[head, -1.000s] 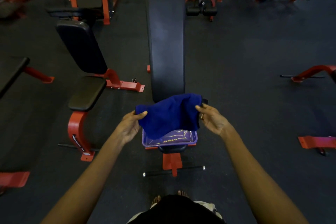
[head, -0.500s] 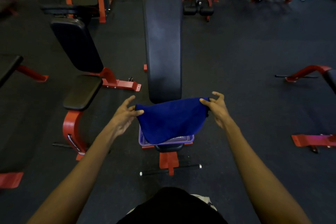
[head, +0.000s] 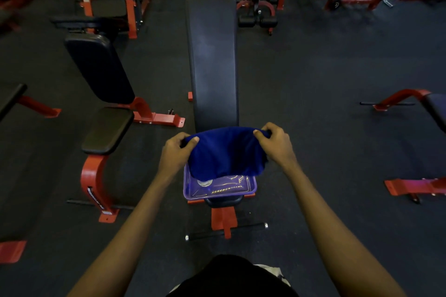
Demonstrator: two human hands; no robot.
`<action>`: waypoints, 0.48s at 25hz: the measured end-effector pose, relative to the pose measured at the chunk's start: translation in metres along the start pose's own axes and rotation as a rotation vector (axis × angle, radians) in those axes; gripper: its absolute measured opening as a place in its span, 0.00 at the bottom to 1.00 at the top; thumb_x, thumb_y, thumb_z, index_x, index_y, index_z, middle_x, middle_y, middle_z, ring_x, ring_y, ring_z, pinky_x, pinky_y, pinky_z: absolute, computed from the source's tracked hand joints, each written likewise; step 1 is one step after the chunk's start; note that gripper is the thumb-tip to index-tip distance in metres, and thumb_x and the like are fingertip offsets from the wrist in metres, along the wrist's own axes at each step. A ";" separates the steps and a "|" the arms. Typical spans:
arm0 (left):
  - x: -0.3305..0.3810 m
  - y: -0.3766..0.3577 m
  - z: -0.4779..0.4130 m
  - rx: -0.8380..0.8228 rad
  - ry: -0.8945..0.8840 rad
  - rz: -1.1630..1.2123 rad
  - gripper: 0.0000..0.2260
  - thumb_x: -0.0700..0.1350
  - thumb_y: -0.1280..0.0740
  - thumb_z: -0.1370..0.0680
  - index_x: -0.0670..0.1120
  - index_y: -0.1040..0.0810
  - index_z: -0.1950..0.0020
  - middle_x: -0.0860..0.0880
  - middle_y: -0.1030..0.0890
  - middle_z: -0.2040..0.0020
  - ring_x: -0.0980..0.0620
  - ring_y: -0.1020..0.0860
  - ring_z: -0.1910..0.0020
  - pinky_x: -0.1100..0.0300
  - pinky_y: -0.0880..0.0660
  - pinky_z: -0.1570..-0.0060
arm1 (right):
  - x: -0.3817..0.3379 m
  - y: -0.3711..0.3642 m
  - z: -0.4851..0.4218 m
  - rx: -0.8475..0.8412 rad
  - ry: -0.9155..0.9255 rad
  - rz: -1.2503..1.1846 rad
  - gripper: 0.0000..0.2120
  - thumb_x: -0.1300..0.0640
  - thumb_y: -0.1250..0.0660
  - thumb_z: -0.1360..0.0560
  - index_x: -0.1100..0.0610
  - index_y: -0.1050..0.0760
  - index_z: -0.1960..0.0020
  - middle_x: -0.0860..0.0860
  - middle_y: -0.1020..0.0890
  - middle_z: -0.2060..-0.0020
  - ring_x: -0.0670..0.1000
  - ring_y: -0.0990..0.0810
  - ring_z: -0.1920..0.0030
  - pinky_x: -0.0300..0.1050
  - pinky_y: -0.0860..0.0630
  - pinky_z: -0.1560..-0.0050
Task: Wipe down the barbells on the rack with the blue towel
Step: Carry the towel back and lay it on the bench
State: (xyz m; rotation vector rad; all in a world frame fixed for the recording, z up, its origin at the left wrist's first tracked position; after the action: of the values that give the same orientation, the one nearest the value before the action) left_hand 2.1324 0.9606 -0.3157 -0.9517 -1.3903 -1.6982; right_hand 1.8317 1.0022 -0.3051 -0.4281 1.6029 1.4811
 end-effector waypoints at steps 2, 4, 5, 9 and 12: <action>0.015 -0.011 0.009 -0.001 -0.034 0.172 0.09 0.50 0.34 0.18 0.46 0.21 0.47 0.47 0.17 0.52 0.49 0.17 0.53 0.53 0.19 0.52 | -0.023 -0.016 0.015 -0.048 -0.021 -0.231 0.11 0.45 0.29 0.25 0.50 0.24 0.60 0.49 0.19 0.65 0.49 0.20 0.63 0.54 0.22 0.60; 0.027 -0.025 0.018 -0.057 -0.069 0.361 0.10 0.49 0.34 0.18 0.44 0.20 0.45 0.45 0.16 0.52 0.48 0.17 0.53 0.56 0.20 0.54 | -0.048 -0.037 0.033 -0.148 0.010 -0.415 0.07 0.46 0.29 0.25 0.47 0.22 0.58 0.51 0.18 0.63 0.50 0.20 0.61 0.59 0.19 0.58; 0.031 -0.031 0.023 -0.098 -0.071 0.437 0.10 0.50 0.33 0.19 0.44 0.20 0.44 0.46 0.15 0.51 0.49 0.17 0.52 0.58 0.20 0.54 | -0.059 -0.045 0.042 -0.207 0.038 -0.465 0.04 0.51 0.31 0.22 0.47 0.20 0.55 0.51 0.17 0.59 0.51 0.18 0.58 0.59 0.18 0.56; 0.032 -0.036 0.033 -0.147 -0.022 0.562 0.16 0.44 0.26 0.24 0.44 0.23 0.39 0.46 0.16 0.46 0.52 0.16 0.48 0.61 0.21 0.53 | -0.073 -0.054 0.067 -0.343 0.219 -0.395 0.19 0.70 0.40 0.20 0.51 0.20 0.38 0.50 0.20 0.40 0.48 0.18 0.45 0.43 0.18 0.48; 0.015 -0.035 0.035 -0.206 0.025 0.570 0.16 0.37 0.28 0.24 0.38 0.24 0.37 0.45 0.15 0.47 0.49 0.16 0.48 0.59 0.21 0.52 | -0.039 -0.050 0.059 -0.172 0.236 -0.267 0.19 0.66 0.30 0.24 0.52 0.24 0.36 0.49 0.23 0.38 0.42 0.21 0.42 0.43 0.21 0.41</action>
State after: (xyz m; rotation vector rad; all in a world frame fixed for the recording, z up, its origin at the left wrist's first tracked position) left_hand 2.0980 0.9994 -0.3126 -1.2899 -0.8230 -1.4170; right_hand 1.9123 1.0339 -0.2989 -0.9084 1.5311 1.4060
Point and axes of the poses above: each hand's wrist, its own z-axis away from the middle knuckle, its own y-axis out of the back of the hand, x = y × z, the point moved 5 cm from there along -z, towards the middle knuckle
